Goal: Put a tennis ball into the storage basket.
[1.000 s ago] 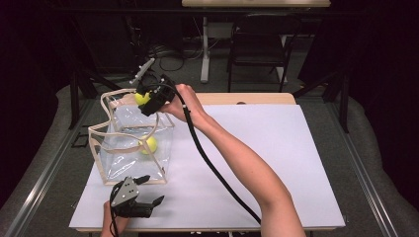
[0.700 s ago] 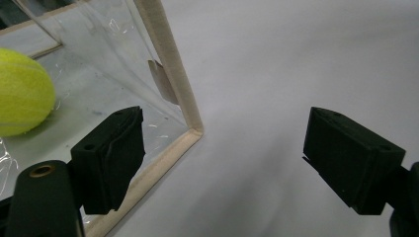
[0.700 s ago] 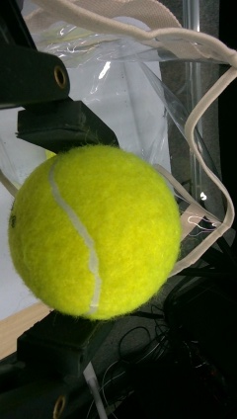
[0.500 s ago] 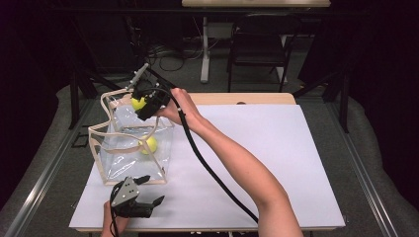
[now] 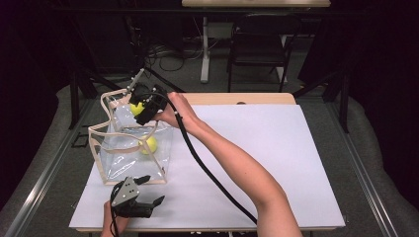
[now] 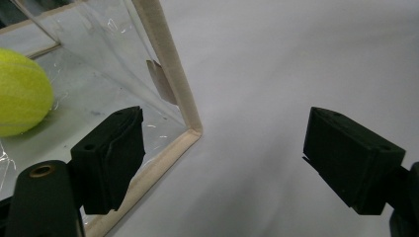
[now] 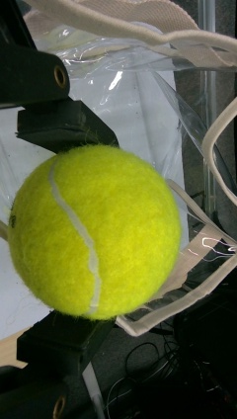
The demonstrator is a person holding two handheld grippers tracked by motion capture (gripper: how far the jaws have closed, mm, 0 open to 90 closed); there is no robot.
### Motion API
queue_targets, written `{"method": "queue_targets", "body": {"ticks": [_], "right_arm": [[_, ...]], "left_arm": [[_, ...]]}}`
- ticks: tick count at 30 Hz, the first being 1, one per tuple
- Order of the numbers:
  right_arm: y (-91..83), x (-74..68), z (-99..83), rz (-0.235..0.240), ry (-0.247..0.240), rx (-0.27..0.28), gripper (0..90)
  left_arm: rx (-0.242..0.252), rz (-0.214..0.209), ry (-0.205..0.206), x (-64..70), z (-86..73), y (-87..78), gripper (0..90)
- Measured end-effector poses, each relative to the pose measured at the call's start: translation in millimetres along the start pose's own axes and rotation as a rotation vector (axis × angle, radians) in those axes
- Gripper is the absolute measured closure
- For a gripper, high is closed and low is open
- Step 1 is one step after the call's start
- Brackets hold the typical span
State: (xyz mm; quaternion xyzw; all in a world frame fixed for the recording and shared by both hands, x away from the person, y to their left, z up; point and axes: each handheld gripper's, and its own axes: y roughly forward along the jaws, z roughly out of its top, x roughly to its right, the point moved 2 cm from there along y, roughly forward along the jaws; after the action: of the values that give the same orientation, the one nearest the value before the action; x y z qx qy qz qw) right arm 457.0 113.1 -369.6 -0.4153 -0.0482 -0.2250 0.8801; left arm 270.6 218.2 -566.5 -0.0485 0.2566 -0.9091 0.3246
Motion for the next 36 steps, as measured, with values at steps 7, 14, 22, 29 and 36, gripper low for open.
{"method": "queue_targets", "body": {"ticks": [7,14,22,29,36], "right_arm": [[5.3,-2.3,-1.0,0.014,0.002,-0.021,25.9],[8.9,-4.3,-0.7,0.019,0.003,-0.040,25.8],[16.3,-4.8,-2.5,0.024,0.002,-0.067,25.6],[18.6,-6.7,-2.2,0.040,0.009,-0.072,16.5],[-0.4,-3.0,-1.8,0.051,0.044,0.014,5.3]], "left_arm": [[0.000,0.001,0.000,0.0,0.0,0.0,16.0],[-0.001,0.000,0.001,-0.2,-0.1,-0.1,16.0],[0.001,0.002,-0.002,-0.1,-0.1,-0.3,16.0],[0.002,0.002,-0.006,0.0,-0.3,-0.6,16.0],[0.002,0.002,-0.005,0.1,-0.2,-0.6,16.0]]}}
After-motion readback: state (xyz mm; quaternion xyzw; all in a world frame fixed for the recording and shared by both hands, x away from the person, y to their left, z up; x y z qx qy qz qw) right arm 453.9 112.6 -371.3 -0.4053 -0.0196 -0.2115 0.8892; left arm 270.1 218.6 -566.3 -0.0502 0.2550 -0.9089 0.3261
